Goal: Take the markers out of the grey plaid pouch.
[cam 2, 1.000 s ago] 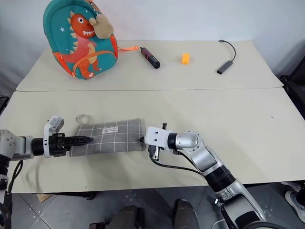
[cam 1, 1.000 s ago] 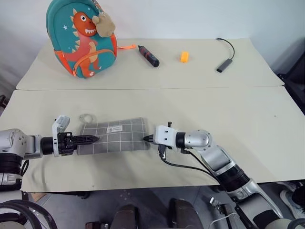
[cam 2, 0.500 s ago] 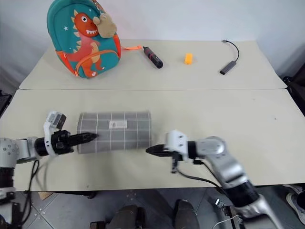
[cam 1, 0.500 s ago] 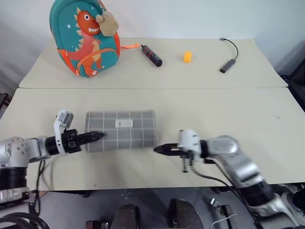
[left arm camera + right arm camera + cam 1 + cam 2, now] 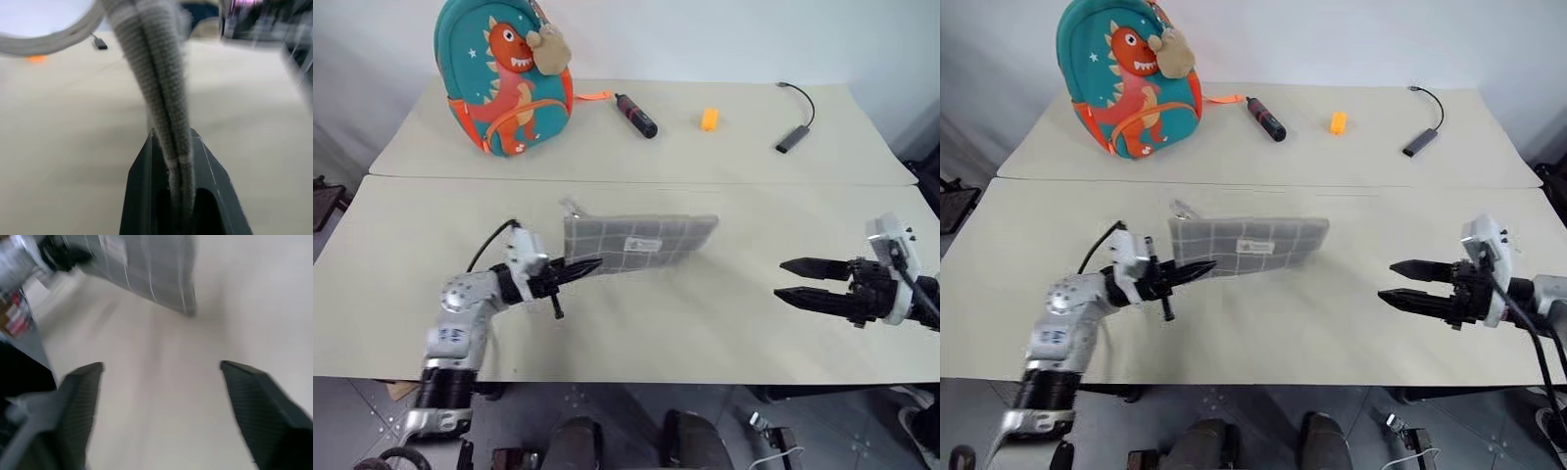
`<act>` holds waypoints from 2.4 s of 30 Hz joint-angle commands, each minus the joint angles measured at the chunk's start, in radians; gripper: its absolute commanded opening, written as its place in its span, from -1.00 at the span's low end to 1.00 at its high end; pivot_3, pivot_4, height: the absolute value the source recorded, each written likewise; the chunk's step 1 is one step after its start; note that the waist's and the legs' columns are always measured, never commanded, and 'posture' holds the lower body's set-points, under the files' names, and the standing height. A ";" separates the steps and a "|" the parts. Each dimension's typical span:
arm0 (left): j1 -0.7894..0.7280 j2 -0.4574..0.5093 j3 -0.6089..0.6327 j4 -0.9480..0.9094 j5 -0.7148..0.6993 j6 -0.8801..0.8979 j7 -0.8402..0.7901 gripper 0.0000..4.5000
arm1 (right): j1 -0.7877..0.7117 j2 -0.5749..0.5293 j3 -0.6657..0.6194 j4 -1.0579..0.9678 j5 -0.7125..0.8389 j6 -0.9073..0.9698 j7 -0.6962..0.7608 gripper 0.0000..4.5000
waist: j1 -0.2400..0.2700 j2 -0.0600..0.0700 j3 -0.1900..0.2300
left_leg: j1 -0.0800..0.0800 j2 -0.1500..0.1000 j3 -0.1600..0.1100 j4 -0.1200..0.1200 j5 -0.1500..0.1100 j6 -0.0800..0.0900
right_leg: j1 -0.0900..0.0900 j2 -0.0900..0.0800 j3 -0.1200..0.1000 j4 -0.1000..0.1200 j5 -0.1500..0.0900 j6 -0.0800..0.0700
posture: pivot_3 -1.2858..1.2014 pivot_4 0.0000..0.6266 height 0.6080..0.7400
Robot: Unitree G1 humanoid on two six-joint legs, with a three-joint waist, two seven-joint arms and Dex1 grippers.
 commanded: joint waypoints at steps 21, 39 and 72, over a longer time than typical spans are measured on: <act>-0.090 -0.074 -0.250 0.327 0.176 -0.654 0.071 -1.00 | -0.504 0.353 0.349 -0.013 0.163 0.406 -0.263 0.99 | -0.002 0.003 -0.002 | -0.003 0.000 -0.001 0.005 -0.002 0.003 | 0.000 -0.001 -0.001 0.000 0.003 0.000 | 0.03 -0.52 1.00; -0.044 -0.041 -0.267 0.238 0.152 -0.592 0.053 -1.00 | -0.501 0.570 0.342 0.048 0.095 0.346 -0.363 0.82 | -0.007 0.003 -0.002 | -0.004 0.000 -0.001 0.005 -0.002 0.004 | -0.001 0.000 -0.001 -0.001 0.003 0.001 | 0.03 -0.52 1.00; 0.008 -0.023 -0.176 0.014 -0.128 -0.054 -0.029 -1.00 | -0.476 0.636 -0.034 0.098 0.560 0.320 -0.599 -0.99 | -0.009 0.003 -0.002 | -0.004 0.000 -0.001 0.005 -0.002 0.004 | -0.001 0.000 -0.001 -0.001 0.003 0.001 | 0.03 -0.52 1.00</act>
